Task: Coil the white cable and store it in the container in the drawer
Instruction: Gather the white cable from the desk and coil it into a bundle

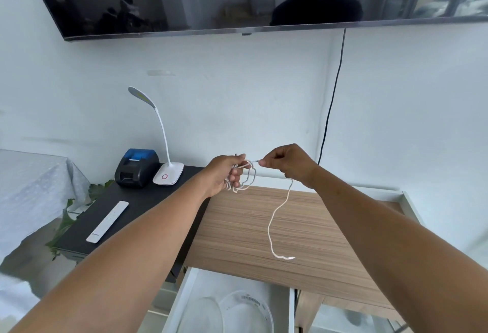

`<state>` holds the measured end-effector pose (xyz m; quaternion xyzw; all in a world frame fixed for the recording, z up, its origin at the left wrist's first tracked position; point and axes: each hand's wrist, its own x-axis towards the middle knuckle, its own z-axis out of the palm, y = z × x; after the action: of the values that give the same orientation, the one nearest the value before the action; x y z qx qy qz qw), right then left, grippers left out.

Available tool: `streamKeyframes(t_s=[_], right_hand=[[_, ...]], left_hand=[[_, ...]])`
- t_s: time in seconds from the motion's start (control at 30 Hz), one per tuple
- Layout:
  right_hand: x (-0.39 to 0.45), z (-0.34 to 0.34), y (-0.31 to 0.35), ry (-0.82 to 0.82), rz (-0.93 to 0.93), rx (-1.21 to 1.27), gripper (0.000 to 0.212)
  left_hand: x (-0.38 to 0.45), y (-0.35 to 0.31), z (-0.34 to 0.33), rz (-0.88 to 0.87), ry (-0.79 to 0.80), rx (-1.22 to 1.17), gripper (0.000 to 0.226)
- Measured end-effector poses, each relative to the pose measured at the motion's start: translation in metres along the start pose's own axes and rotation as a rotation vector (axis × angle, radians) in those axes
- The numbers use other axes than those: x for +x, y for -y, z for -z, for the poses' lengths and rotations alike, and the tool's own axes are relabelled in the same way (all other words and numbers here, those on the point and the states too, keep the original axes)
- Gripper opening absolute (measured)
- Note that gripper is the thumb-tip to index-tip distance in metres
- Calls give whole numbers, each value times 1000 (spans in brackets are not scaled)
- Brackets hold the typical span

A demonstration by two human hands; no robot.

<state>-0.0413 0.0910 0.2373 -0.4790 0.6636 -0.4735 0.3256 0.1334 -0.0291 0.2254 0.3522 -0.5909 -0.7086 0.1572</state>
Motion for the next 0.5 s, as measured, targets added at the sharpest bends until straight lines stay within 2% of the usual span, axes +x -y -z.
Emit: streamKeyframes(t_s=[0.17, 0.27, 0.37, 0.5], right_hand=[[-5, 24, -24, -13, -101, -57, 13], [-13, 30, -42, -76, -161, -28, 18], [-20, 30, -54, -151, -193, 26, 21], [-22, 23, -53, -242, -173, 62, 11]], left_hand=[[-8, -13, 17, 79, 82, 110, 29], [-7, -18, 26, 56, -47, 80, 38], [-3, -23, 34, 6, -212, -48, 38], [0, -27, 43, -40, -262, -226, 36]])
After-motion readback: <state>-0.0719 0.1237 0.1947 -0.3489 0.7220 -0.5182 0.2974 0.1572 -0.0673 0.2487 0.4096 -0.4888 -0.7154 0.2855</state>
